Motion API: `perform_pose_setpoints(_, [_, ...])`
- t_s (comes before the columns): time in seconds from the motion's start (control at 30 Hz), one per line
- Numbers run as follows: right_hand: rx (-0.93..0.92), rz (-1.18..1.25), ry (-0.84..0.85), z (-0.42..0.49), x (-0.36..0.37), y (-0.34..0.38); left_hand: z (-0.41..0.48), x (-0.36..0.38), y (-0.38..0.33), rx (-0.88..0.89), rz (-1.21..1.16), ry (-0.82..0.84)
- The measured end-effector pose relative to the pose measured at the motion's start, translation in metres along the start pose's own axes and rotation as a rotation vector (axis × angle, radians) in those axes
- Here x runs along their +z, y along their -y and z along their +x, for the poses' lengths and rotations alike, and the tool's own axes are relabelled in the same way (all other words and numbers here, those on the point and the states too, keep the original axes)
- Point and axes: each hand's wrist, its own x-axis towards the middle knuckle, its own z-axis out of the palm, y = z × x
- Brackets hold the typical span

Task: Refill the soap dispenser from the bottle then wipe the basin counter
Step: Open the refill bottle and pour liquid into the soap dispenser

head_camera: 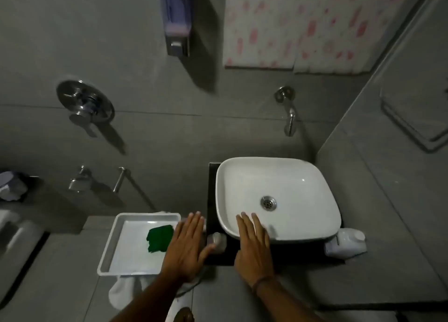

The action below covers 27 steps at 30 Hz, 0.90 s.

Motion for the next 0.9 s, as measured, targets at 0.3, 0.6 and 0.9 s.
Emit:
perform_pose_setpoints(0.3, [0.382,0.565,0.074,0.003,0.063,0.047,0.025,0.063,0.046,0.199,-0.4,0.211])
perform_pose_setpoints(0.6, [0.577,0.675,-0.19,0.019,0.085,0.061,0.041,0.069,0.049,0.118,-0.741,0.227])
perform_pose_setpoints(0.9, [0.682,0.791,-0.22,0.015,0.078,0.071,0.034,0.071,0.047,0.147,-0.752,0.194])
